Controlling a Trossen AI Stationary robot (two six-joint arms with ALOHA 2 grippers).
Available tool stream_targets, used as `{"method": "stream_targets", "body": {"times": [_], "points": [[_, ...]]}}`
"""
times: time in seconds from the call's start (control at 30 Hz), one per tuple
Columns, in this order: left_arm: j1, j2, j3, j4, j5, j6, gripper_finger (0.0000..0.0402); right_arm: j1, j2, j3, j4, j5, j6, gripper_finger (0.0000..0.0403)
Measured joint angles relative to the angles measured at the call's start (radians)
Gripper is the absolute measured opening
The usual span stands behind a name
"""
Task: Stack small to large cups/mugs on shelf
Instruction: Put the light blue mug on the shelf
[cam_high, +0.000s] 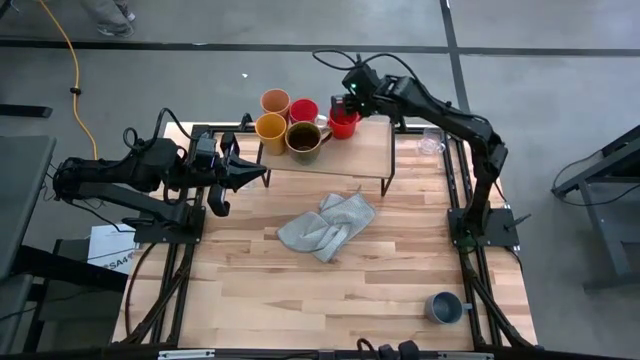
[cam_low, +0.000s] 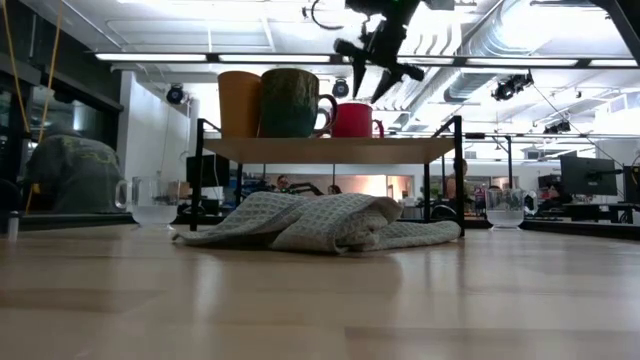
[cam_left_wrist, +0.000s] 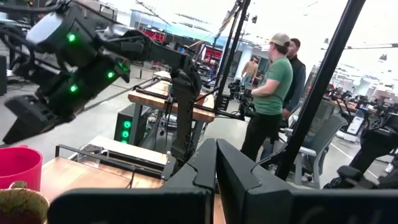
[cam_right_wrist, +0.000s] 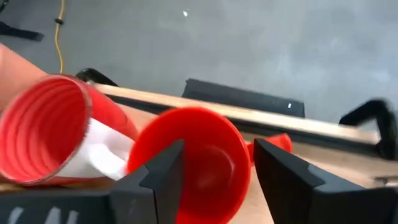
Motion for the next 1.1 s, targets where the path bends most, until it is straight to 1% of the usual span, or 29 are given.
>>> {"method": "stream_targets", "body": {"times": [0.13, 0.2, 0.27, 0.37, 0.43, 0.5, 0.63, 0.77, 0.87, 0.93, 1.0, 1.1], "points": [[0.000, 0.000, 0.000, 0.000, 0.000, 0.000, 0.0001, 0.029, -0.002, 0.057, -0.037, 0.020, -0.094, 0.0184], [0.000, 0.000, 0.000, -0.001, 0.000, 0.000, 0.0001, 0.055, -0.016, 0.063, -0.073, 0.031, -0.150, 0.0184], [0.000, 0.000, 0.000, -0.001, 0.000, 0.000, 0.0001, 0.094, -0.045, 0.048, -0.096, 0.061, -0.208, 0.0184], [0.000, 0.000, 0.000, -0.001, 0.000, 0.000, 0.0001, 0.167, -0.095, 0.025, -0.186, 0.132, -0.249, 0.0185], [0.000, 0.000, 0.000, -0.002, 0.000, 0.000, 0.0001, 0.219, -0.132, -0.009, -0.236, 0.177, -0.255, 0.0185], [0.000, 0.000, 0.000, -0.002, 0.000, 0.000, 0.0001, 0.268, -0.187, -0.066, -0.257, 0.198, -0.256, 0.0185], [0.000, 0.000, 0.000, -0.005, 0.000, 0.000, 0.0001, 0.355, -0.343, -0.249, -0.233, 0.205, -0.218, 0.0185], [0.000, 0.000, 0.000, -0.007, 0.000, 0.000, 0.0001, 0.422, -0.535, -0.480, -0.126, 0.187, -0.146, 0.0185], [0.000, 0.000, 0.000, -0.007, 0.000, 0.000, 0.0001, 0.467, -0.674, -0.637, 0.023, 0.159, -0.130, 0.0185], [0.000, 0.000, 0.000, -0.007, 0.000, 0.000, 0.0001, 0.492, -0.756, -0.726, 0.151, 0.128, -0.155, 0.0184], [0.000, 0.000, 0.000, -0.006, 0.000, 0.000, 0.0001, 0.514, -0.827, -0.803, 0.322, 0.094, -0.207, 0.0183], [0.000, 0.000, 0.000, -0.006, 0.000, 0.000, 0.0001, 0.536, -0.901, -0.897, 0.584, 0.038, -0.324, 0.0183]]}}
